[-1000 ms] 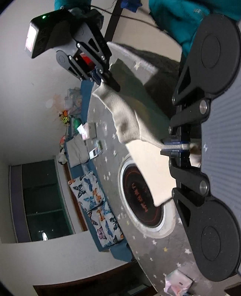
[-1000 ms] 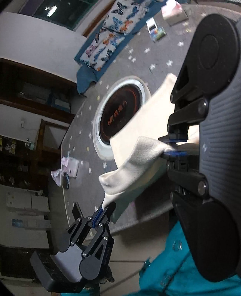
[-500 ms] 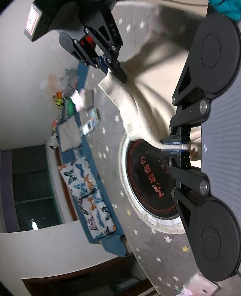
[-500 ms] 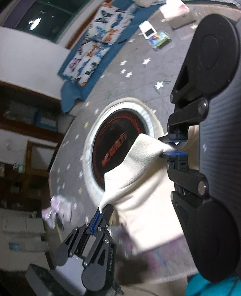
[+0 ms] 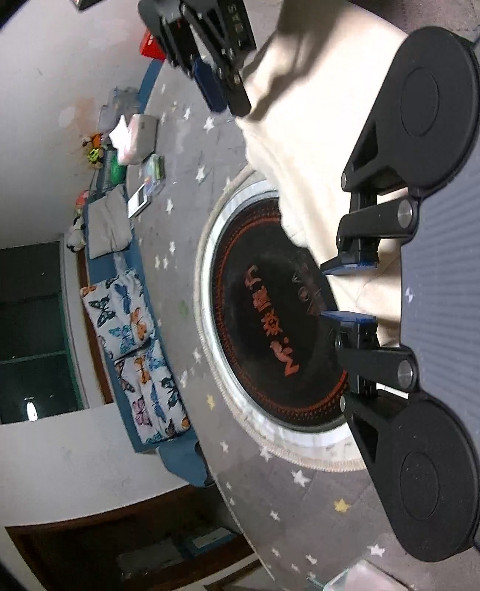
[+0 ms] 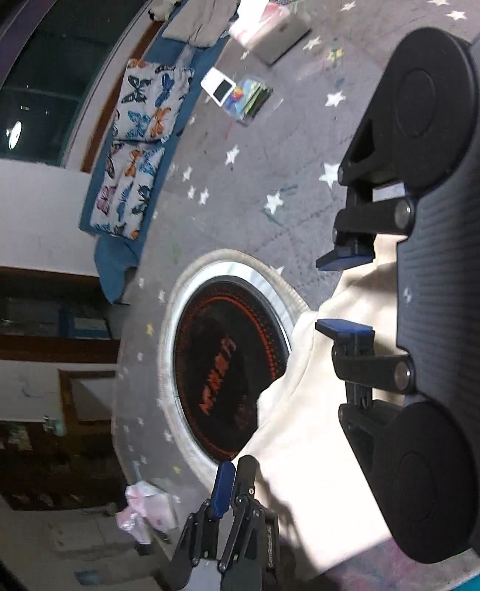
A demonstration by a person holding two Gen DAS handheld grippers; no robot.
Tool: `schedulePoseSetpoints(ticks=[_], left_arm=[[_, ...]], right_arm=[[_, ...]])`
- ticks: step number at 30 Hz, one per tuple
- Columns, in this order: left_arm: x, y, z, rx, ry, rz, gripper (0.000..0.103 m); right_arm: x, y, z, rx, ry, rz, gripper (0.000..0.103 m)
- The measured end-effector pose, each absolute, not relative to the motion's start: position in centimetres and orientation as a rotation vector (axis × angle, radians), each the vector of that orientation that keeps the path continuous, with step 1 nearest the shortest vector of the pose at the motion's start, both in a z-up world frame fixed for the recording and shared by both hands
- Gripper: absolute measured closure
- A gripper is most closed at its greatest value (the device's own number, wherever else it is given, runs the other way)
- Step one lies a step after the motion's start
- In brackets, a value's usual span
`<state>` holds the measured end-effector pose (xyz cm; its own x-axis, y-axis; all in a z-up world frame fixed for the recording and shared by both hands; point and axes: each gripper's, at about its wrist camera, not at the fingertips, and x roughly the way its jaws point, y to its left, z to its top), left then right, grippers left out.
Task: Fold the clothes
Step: 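Lay the folded hem onto the sweatshirt and open both grippers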
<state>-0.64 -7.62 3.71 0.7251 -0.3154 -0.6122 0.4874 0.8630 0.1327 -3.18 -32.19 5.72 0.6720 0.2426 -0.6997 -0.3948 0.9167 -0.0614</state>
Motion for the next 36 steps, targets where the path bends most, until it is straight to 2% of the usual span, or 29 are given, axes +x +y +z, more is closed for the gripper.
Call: schedulePoseSetpoints(ticks=[6,10,17,28,36], left_arm=[[-1.8,-8.9,5.8,0.223,0.593,-0.538,0.079],[-1.6,-11.1,5.3,0.221,0.626,-0.587,0.080],[0.7,-12.6,2.8,0.225,0.735,-0.529,0.079],[-1.3,-11.1,4.2,0.185,0.682,-0.521,0.079],[-5.9,-10.7,5.0,0.183,0.647,-0.567,0.078]], right_arm=[[-4.2,-31.5,6.7,-0.177,0.746,0.418,0.077],[-3.2,-30.4,5.6,-0.166,0.770,0.420,0.081],[-1.9,-29.9,3.4,-0.169,0.801,0.380,0.083],[-6.3,-32.1,6.0,-0.209,0.763,0.384,0.084],[-8.3,-32.4,5.1,-0.210,0.770,0.371,0.084]])
